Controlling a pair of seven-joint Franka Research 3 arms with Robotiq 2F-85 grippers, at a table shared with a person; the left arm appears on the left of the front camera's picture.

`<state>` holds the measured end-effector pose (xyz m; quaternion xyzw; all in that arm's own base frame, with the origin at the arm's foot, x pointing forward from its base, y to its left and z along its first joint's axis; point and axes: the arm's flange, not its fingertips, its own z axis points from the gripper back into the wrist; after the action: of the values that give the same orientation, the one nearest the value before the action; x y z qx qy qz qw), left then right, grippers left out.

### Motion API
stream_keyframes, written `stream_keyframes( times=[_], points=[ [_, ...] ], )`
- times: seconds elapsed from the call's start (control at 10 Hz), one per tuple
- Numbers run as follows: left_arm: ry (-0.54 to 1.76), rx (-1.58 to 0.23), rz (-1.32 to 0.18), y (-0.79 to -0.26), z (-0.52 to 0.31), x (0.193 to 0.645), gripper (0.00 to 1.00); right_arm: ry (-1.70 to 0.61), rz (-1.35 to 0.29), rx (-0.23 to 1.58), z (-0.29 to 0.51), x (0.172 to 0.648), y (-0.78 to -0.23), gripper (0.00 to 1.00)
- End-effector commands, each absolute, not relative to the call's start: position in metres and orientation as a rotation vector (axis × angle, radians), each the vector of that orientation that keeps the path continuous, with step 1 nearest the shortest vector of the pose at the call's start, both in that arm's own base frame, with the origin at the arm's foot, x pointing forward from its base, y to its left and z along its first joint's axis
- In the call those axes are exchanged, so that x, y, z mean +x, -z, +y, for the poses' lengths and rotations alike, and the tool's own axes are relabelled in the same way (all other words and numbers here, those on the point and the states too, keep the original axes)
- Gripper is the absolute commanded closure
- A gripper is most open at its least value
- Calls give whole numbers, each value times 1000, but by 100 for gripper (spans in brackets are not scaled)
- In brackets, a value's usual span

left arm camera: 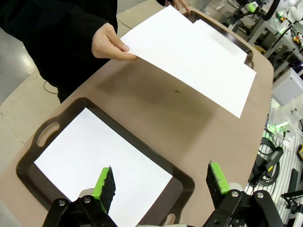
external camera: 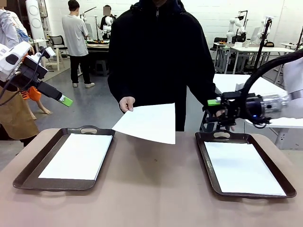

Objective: Sort the A4 documents.
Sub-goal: Receive the A4 Paper.

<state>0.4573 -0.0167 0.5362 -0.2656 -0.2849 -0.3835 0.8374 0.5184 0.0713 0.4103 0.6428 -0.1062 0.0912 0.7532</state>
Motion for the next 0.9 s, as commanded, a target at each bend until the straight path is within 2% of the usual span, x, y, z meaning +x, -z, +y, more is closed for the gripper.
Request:
stream_keyframes(
  times=[0.0,0.3,0.8],
  points=[
    [817,-559,-605,-537,-17,457,0,-148,-237,1366,97,538,-390,7],
    [817,-559,-605,-537,-17,457,0,-103,-189,1369,131,548,-363,7],
    [817,-559,-605,-537,-17,457,0,-75,-160,1454,173,545,-363,7]
  ],
)
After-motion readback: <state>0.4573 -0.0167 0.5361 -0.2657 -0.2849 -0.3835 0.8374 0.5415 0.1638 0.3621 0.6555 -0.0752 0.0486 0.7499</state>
